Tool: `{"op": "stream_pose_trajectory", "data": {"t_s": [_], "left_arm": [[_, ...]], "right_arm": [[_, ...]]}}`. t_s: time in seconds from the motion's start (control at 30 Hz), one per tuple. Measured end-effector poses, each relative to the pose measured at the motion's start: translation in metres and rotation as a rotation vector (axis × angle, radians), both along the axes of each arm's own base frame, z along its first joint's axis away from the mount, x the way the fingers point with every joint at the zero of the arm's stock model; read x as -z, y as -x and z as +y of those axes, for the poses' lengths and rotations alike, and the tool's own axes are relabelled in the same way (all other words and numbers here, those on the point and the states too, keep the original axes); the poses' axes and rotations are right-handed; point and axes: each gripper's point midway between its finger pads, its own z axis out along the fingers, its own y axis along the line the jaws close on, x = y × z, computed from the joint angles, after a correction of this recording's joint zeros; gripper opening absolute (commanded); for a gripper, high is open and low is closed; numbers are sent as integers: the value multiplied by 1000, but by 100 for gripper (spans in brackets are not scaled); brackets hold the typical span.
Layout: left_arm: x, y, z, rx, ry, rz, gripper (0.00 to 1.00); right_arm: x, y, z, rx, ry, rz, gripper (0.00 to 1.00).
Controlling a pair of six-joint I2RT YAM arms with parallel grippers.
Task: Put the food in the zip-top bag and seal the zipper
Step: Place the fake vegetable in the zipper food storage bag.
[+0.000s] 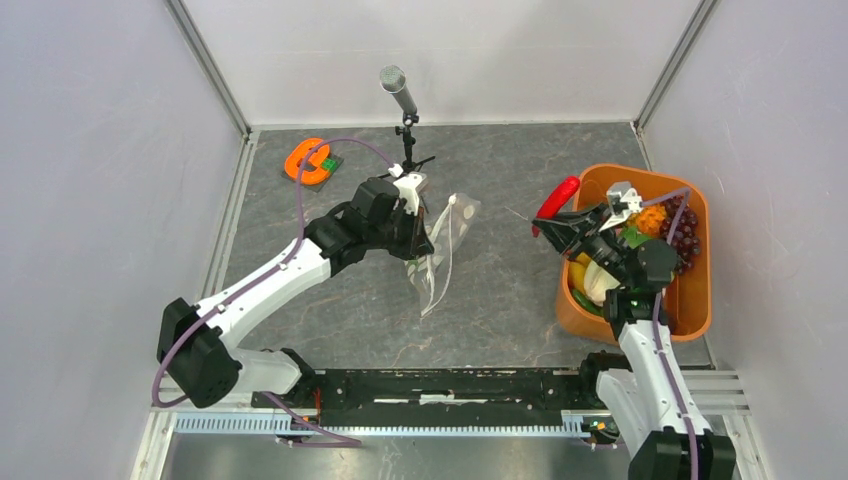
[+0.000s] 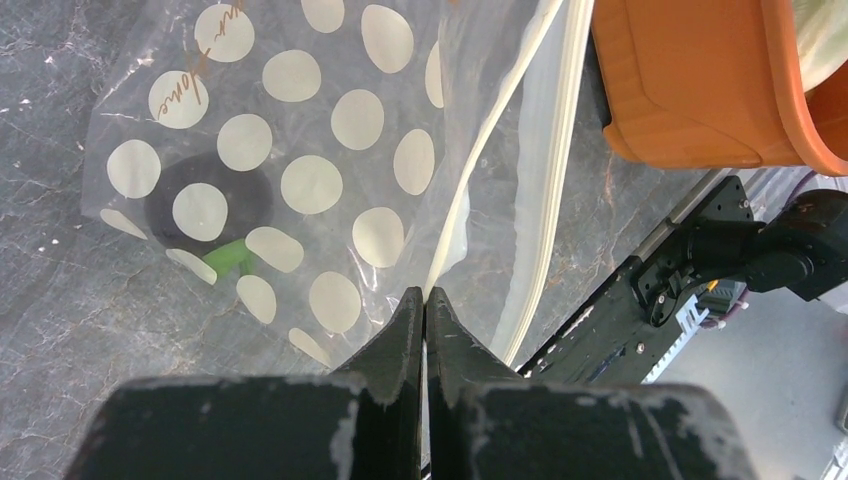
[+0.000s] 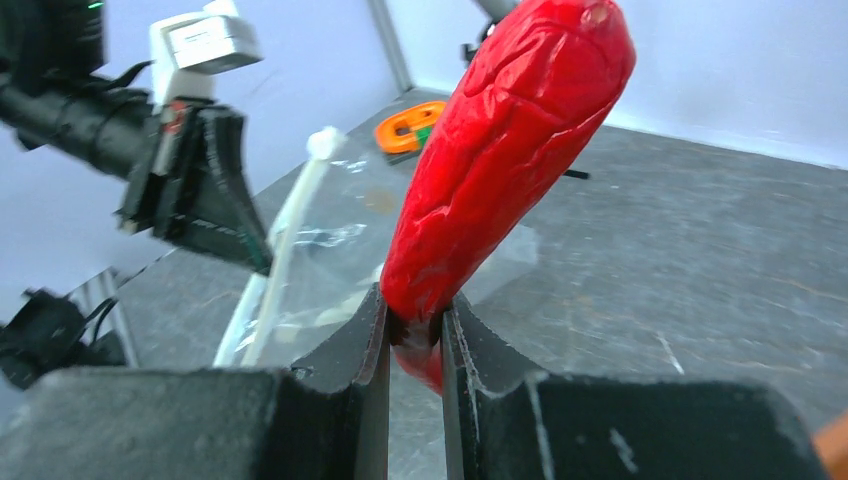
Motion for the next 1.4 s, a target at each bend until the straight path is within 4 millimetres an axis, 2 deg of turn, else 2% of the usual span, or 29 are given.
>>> {"op": "stream_pose_trajectory", "data": {"t_s": [0.27,0.5,0.77,0.97,1.2,1.4], "left_arm": [[-1,1,-3,13,10,5,2],[-12,-4,-10,7,36,4,2],[-35,-8,-16,-14,83,-6,2],[-33,-5,-14,-22,78,15,2],[-41,-2,-10,-32,86,4,2],[-56,-2,-9,-37,103,-22,2]], "right_arm": [[-17,43,63,-277,-9,-43,11],[-29,76,112,-451,-48,-71,10],[-32,94,167,-547,-42,-103,9],[-24,84,185,-515,-47,-109,8],[-12,52,185,-368,-11,-129,7],[25,36,186,-312,38,-66,7]]}}
